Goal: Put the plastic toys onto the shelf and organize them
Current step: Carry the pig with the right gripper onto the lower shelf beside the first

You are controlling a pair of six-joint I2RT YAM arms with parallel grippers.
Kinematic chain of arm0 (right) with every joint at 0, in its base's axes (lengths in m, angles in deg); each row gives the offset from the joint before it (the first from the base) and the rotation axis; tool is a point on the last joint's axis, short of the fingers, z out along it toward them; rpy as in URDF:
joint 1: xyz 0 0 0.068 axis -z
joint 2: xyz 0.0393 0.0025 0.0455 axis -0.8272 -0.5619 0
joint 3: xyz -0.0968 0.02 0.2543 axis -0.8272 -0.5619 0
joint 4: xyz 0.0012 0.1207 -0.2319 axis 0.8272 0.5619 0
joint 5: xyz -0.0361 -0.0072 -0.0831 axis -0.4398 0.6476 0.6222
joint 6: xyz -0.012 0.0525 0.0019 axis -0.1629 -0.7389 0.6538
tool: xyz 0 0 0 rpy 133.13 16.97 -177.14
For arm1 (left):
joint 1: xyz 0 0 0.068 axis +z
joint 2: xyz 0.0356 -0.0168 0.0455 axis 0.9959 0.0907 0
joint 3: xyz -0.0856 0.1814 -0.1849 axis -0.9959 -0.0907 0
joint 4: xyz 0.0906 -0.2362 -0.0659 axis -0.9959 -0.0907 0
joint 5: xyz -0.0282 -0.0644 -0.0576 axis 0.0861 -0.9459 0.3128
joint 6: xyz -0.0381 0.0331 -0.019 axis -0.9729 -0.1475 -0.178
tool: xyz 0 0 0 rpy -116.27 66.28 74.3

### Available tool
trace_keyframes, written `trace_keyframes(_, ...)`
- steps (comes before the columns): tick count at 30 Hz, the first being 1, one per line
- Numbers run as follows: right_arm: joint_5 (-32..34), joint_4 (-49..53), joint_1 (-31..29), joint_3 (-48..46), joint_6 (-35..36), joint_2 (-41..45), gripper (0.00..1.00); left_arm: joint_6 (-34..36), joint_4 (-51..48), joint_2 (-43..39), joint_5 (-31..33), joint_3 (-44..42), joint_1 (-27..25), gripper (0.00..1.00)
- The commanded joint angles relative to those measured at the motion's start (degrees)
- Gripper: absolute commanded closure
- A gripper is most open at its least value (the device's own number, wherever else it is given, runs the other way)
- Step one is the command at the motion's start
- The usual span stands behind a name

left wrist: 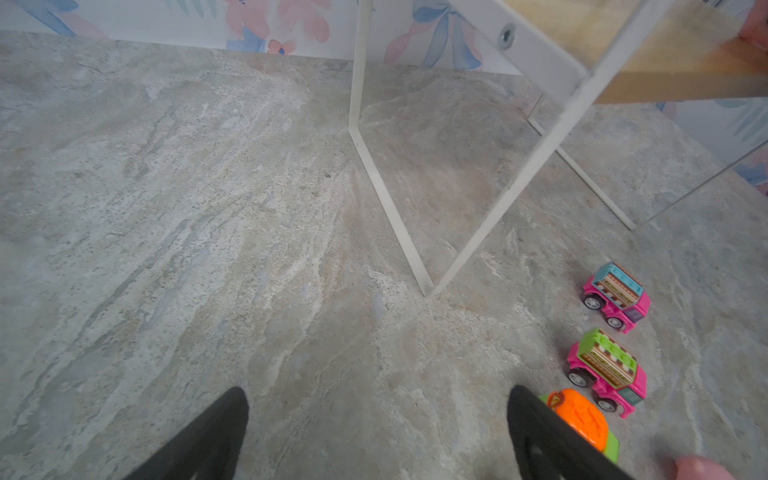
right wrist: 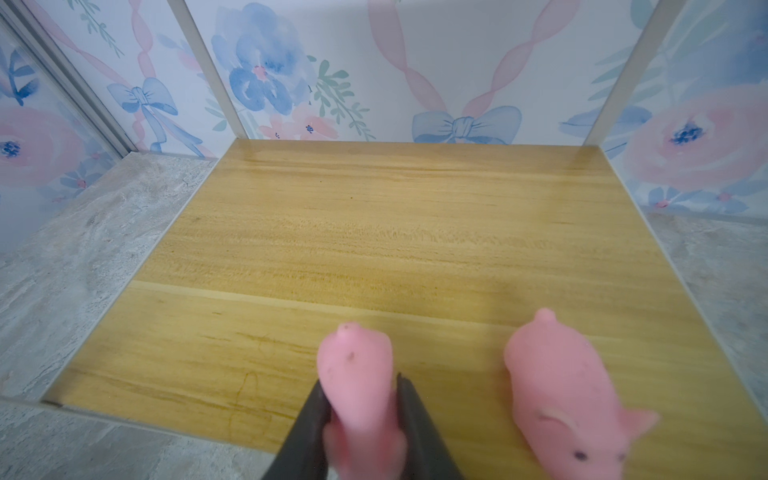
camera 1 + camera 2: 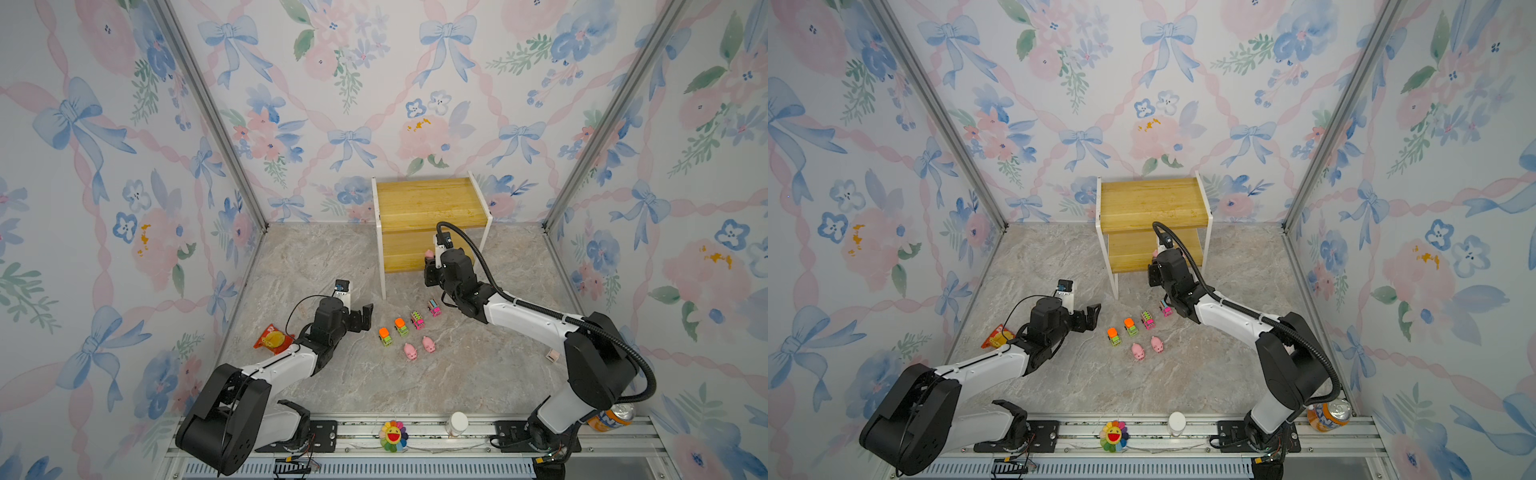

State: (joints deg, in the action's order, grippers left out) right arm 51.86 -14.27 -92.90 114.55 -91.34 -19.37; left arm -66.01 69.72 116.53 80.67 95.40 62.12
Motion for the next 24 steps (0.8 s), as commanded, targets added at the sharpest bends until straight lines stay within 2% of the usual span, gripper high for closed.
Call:
trace_keyframes(1,0.3,-0.4,1.1,1.4,-1.2,-0.2,0.72,0.8,-0.1,0.2,-0.7,0.8,0.6,0.02)
trace_keyframes(12,-0.6,0.5,2.1,0.9,-1.9,0.2,0.72,0.5,-0.1,0.5,-0.2,1.0,0.7,0.02)
trace_keyframes(24,0.2,0.3,0.6,2.3,-1.4,-2.5,0.71,0.7,-0.1,1.0,-0.4,1.2,0.8,0.02)
